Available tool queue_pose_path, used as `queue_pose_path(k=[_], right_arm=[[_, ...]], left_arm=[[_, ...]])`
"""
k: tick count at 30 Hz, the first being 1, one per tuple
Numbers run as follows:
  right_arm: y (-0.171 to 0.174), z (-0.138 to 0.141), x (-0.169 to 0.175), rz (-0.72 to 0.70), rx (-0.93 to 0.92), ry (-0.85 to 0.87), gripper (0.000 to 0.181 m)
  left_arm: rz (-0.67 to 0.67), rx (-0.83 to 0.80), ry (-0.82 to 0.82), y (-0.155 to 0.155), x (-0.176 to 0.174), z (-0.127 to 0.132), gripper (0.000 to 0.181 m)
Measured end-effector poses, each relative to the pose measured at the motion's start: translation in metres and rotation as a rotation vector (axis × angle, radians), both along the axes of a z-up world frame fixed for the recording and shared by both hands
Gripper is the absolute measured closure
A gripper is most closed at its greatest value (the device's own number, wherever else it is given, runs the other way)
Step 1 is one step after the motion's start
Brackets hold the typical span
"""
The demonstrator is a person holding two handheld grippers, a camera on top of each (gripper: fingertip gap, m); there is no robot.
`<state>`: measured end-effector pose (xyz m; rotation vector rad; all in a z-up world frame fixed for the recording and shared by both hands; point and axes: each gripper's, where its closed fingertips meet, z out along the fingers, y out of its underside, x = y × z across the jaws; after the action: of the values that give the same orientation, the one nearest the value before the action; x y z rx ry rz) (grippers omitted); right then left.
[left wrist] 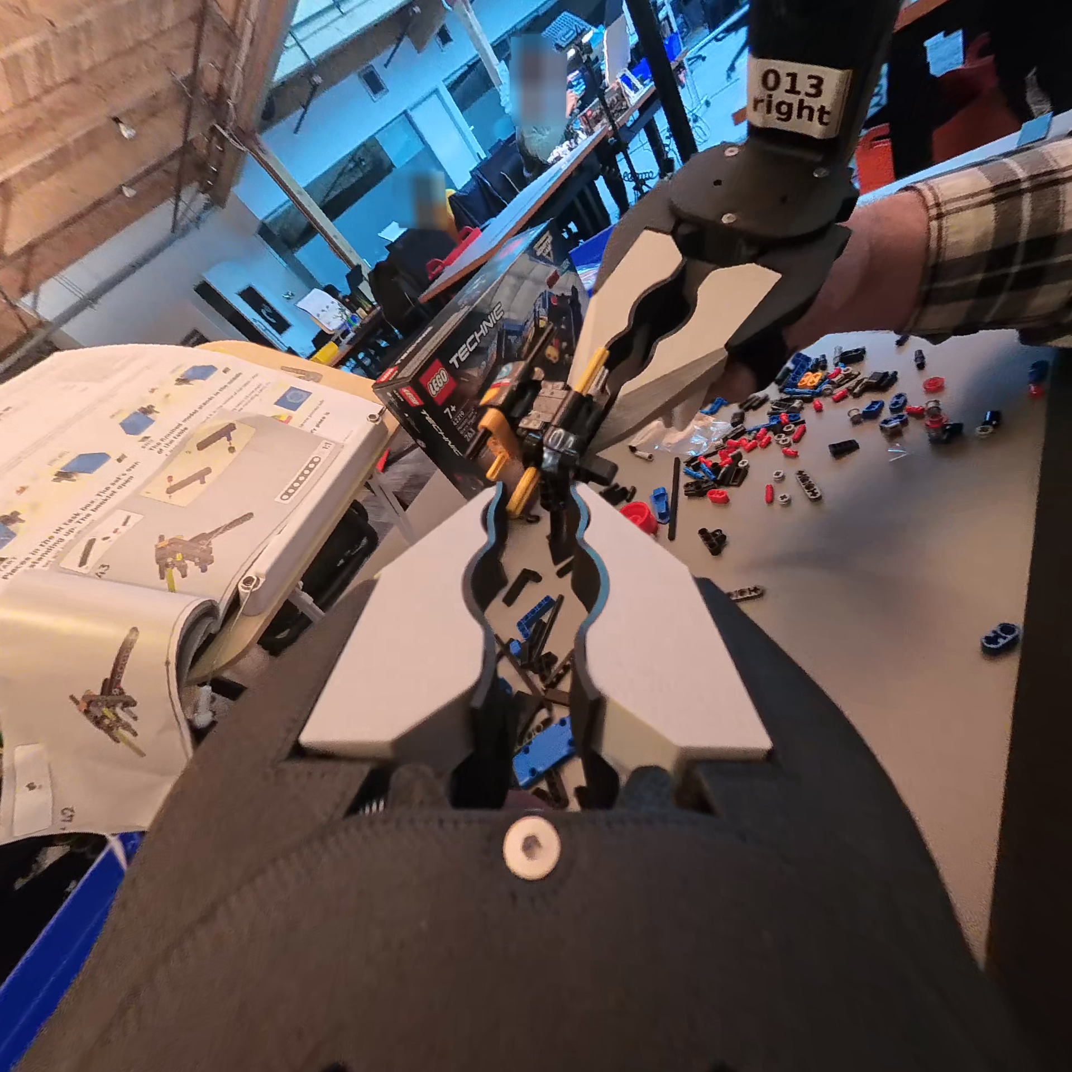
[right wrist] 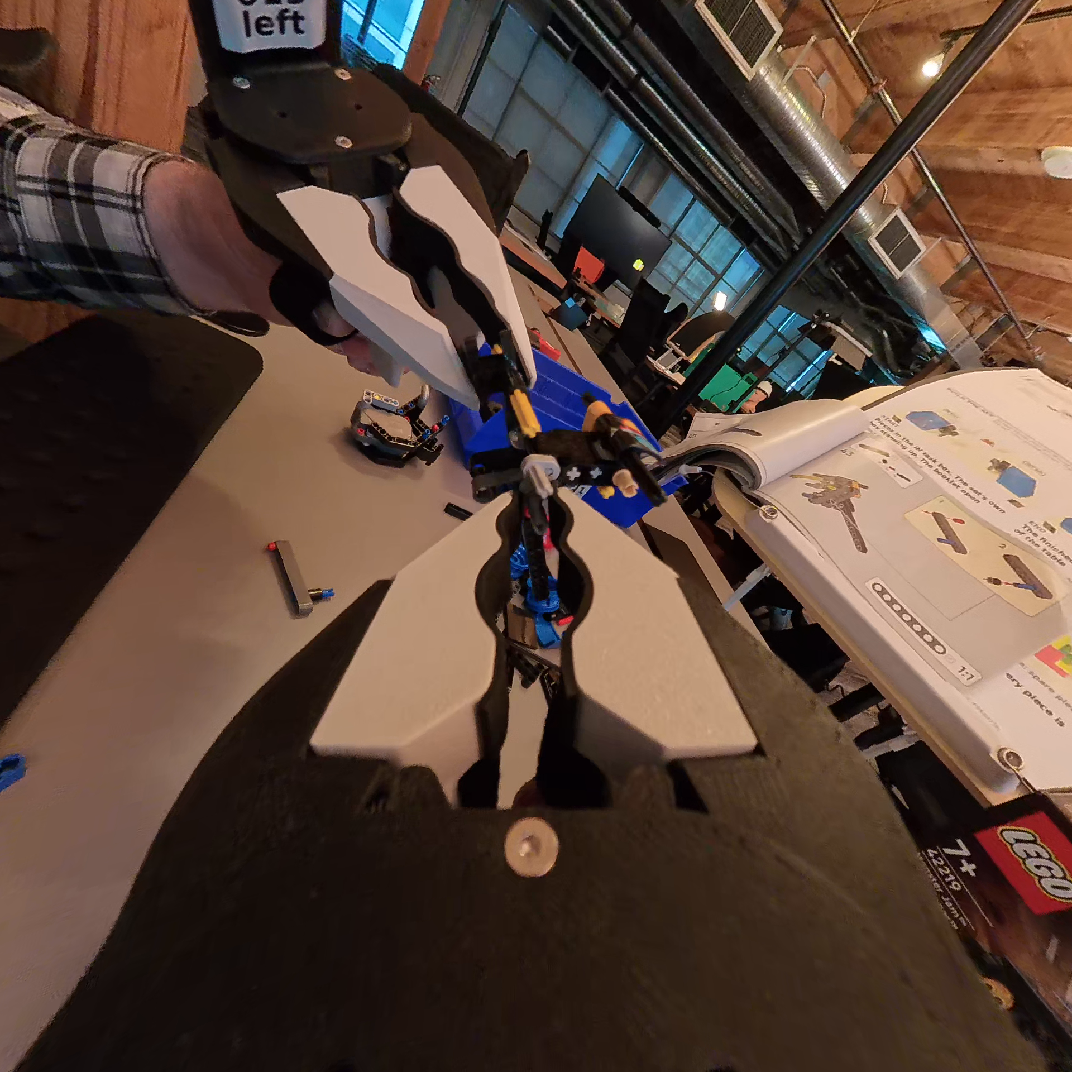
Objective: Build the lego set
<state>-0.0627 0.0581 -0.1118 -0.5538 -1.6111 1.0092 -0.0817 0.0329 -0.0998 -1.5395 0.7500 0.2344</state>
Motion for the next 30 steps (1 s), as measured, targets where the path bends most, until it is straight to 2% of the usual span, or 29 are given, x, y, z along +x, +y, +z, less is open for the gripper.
queue_pose_path(k=[7,8,9,11,25,28,30], right_arm=[[0.003,-0.001,-0.003,-0.025,-0.013,-0.008,0.171],[0.004,-0.001,-0.004,-0.029,-0.016,-0.010,0.170],[0.004,-0.001,-0.003,-0.028,-0.017,-0.008,0.170],[0.005,-0.001,-0.003,-0.029,-0.021,-0.012,0.170],[-0.001,-0.006,-0.007,0.028,-0.119,-0.064,0.176],[-0.004,-0.003,-0.006,0.054,-0.159,-0.067,0.176],[-0.005,-0.002,-0.005,0.074,-0.186,-0.070,0.177]], left_arm=[[0.016,0.052,0.034,-0.001,0.001,0.005,0.166],[0.017,0.056,0.039,-0.001,0.000,0.005,0.169],[0.026,0.074,0.049,-0.001,-0.001,0.007,0.180],[0.017,0.081,0.045,-0.002,0.000,0.008,0.181],[0.020,0.062,-0.061,-0.001,-0.012,0.005,0.179],[0.009,0.050,-0.088,0.000,-0.012,0.004,0.165],[0.003,0.052,-0.111,0.000,-0.012,0.006,0.165]])
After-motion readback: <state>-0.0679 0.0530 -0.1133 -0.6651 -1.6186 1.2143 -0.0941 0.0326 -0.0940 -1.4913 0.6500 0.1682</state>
